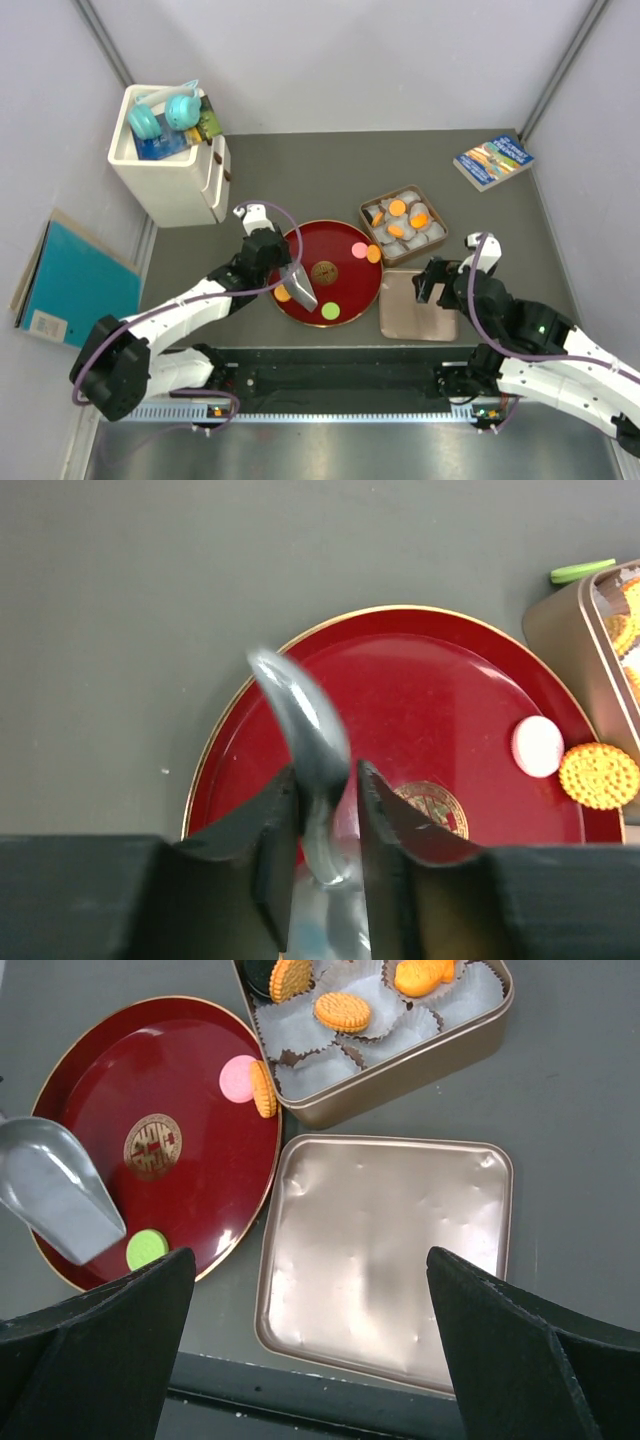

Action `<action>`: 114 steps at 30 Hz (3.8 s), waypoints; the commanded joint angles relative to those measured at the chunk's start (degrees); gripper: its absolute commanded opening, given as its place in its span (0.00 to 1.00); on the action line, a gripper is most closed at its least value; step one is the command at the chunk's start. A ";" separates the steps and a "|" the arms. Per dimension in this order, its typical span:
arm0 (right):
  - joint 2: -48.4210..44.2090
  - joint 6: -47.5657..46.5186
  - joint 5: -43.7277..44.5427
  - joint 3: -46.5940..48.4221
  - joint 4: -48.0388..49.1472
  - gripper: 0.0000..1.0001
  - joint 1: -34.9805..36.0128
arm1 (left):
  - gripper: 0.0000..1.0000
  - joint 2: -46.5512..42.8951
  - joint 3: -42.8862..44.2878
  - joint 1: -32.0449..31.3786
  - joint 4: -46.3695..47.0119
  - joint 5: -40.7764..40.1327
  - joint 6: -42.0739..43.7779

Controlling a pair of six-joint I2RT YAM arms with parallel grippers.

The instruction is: Pack the cookies

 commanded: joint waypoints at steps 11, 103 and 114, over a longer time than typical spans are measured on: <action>-2.62 1.66 -0.19 -1.25 -0.60 0.98 -0.02 | 0.31 0.12 -1.11 -0.07 10.42 0.48 -0.37; 36.84 5.79 -14.17 -6.97 7.84 0.48 -39.31 | 0.52 22.97 17.44 3.27 6.55 18.94 -12.76; 37.20 6.58 -19.71 -8.46 8.54 0.33 -39.31 | 0.52 22.53 16.12 3.09 6.73 19.02 -13.03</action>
